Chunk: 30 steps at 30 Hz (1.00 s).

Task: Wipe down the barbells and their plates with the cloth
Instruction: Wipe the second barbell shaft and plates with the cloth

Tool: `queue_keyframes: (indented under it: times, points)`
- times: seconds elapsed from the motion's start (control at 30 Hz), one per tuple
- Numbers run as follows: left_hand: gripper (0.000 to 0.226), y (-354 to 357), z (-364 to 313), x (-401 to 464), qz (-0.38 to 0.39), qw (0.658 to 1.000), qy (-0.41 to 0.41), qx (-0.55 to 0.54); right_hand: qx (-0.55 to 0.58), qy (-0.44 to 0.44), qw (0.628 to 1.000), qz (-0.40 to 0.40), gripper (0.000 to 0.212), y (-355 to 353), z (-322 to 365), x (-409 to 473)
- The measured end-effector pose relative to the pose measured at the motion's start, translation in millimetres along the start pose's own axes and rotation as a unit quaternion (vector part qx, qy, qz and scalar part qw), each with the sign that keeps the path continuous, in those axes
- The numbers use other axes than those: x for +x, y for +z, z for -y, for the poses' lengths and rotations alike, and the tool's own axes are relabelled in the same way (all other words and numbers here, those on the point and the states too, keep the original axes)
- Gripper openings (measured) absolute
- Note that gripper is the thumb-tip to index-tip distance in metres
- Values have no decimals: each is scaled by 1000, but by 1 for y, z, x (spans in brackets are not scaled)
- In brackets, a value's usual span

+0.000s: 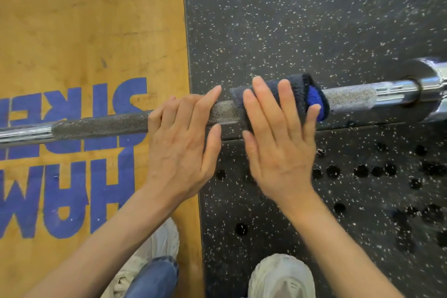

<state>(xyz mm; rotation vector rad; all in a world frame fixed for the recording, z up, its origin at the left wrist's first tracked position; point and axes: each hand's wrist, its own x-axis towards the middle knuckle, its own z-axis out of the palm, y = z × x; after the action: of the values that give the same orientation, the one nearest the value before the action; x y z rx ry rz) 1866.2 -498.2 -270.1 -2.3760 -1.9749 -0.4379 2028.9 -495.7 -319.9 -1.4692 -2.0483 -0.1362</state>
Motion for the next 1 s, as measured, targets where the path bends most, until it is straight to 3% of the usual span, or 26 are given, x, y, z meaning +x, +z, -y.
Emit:
queue_keyframes:
  times: [0.1, 0.2, 0.37, 0.53, 0.63, 0.7, 0.87, 1.0]
  points:
    - [47, 1, 0, 8, -10, 1000, -8, -6, -20, 35, 999, -20, 50, -6, -33, 6]
    - [45, 2, -1, 19, -9, 1000, -19, -14, 18, 107, 993, -41, 48, -1, -13, 17]
    - [42, 3, 6, 40, -9, 999, -35, -23, -4, -4, 1000, -8, 47, 13, -16, 31]
    - [47, 14, 11, 58, -35, 999, -32, -24, 18, 101, 994, -41, 48, 18, -23, 49]
    - [52, 19, 17, 67, -42, 999, -25, -4, 30, 49, 998, -21, 47, 30, -8, 61]
    - [53, 21, 21, 73, -43, 999, -13, 5, -4, -2, 1000, -15, 46, 31, -32, 70]
    - [52, 28, 29, 90, -54, 999, -4, 0, 14, 85, 996, -29, 50, 37, -38, 83]
    - [50, 33, 34, 104, -67, 998, -12, 1, -1, -38, 999, 9, 52, 51, -33, 95]
